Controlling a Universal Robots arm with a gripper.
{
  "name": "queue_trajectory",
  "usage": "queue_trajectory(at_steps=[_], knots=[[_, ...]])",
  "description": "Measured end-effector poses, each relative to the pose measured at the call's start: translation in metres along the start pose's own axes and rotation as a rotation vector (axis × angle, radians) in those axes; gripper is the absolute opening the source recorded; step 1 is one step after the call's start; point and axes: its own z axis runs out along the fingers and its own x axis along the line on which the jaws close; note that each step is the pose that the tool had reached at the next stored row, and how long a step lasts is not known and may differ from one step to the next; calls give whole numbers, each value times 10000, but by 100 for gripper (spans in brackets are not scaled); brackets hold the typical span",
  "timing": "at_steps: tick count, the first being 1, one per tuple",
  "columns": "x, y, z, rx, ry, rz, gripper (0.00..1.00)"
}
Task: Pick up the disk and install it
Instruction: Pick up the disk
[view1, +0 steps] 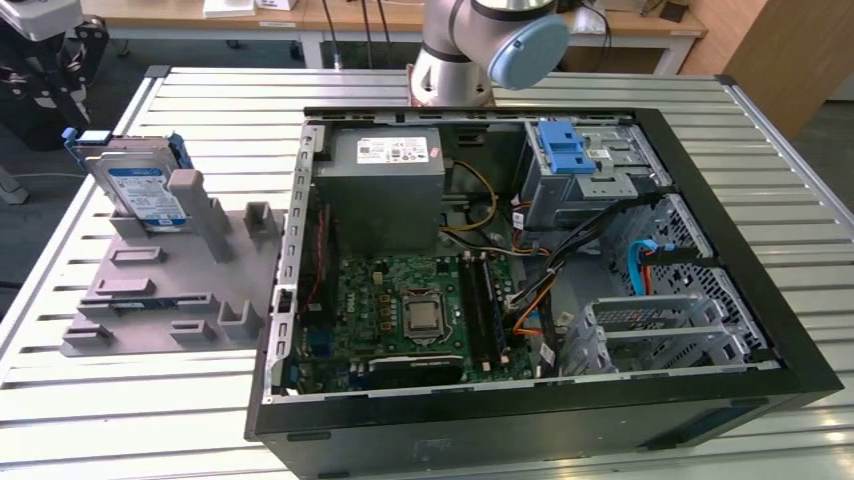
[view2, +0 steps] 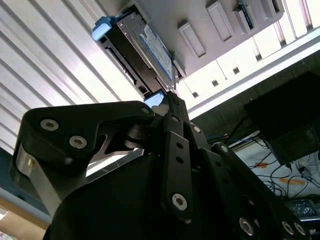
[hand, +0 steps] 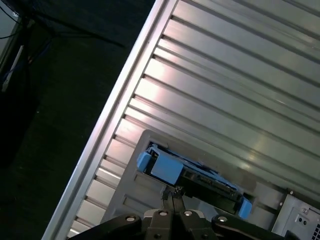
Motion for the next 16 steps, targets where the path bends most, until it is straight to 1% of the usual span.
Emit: queue_trajectory(at_steps=[16], knots=[[2, 1, 1, -2, 41, -1013, 11]])
